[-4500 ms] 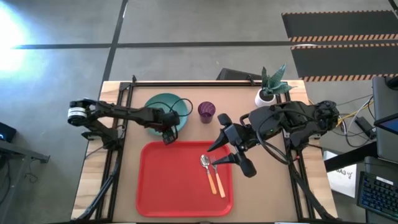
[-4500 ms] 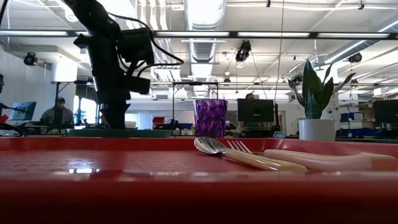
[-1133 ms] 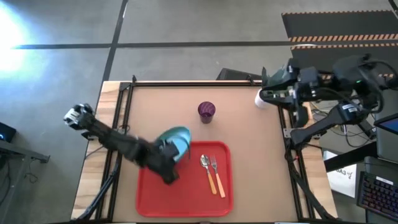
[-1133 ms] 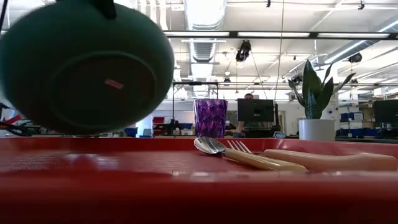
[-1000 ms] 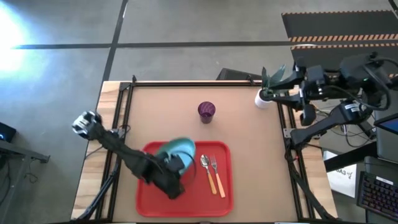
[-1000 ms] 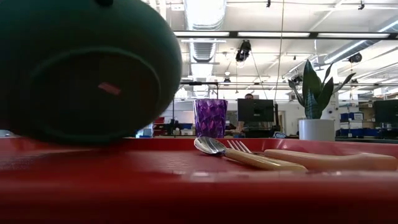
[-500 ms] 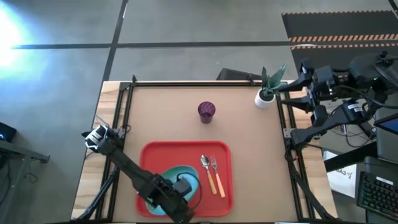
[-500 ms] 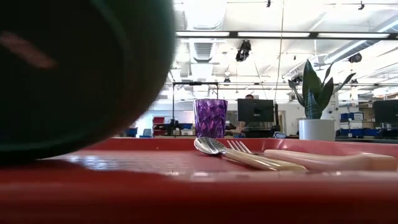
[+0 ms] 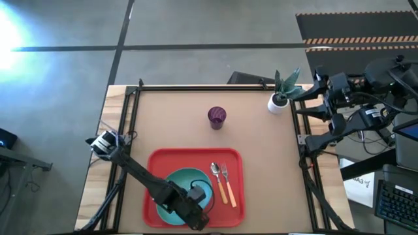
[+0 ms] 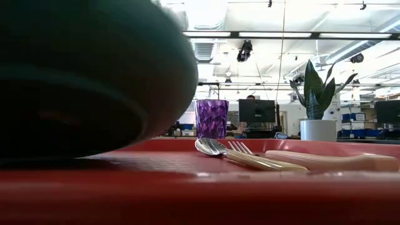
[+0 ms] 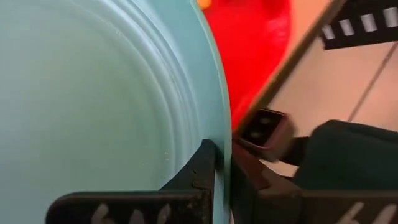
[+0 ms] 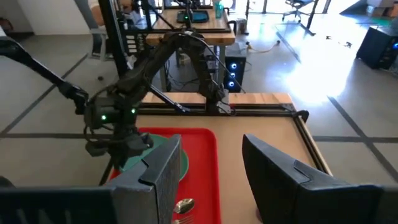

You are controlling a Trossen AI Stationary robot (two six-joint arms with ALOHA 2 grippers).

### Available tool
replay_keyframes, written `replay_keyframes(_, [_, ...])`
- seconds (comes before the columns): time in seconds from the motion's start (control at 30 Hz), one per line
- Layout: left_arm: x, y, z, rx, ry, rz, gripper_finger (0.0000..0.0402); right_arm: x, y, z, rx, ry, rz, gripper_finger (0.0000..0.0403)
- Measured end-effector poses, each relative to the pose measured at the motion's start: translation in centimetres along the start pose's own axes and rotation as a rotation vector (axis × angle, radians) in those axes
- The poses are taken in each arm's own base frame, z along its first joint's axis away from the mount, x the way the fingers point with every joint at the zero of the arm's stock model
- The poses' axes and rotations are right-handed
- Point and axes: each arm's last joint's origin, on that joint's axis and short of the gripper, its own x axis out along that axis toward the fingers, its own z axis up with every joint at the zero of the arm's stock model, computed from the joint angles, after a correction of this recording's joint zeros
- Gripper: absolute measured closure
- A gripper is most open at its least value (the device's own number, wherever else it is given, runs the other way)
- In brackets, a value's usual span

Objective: Pick and place plate/cup/fork/spoon on tray
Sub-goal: Put the green plate on the red serving tray to the left of the orange spoon

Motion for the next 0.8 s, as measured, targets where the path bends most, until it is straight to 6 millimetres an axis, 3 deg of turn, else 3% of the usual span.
replay_keyframes(0.13, [1.1, 1.1, 0.0, -0.012, 0.005, 0.004, 0.0399, 0.0, 0.0, 0.0, 0.009, 0.001, 0.003, 0.0243])
replay_keyframes(0.37, [1.9, 1.4, 0.2, -0.03, 0.004, -0.01, 0.0399, 0.0, 0.1, 0.0, 0.008, 0.002, 0.023, 0.0243])
replay_keyframes(0.57, [4.3, 1.6, 0.0, -0.029, 0.025, -0.017, 0.0399, 0.0, 0.1, 0.0, 0.008, 0.005, 0.023, 0.0243])
replay_keyframes(0.8, [5.3, 2.3, 0.0, -0.029, 0.049, 0.025, 0.0399, 0.0, 0.1, -0.1, 0.007, 0.008, 0.023, 0.0243])
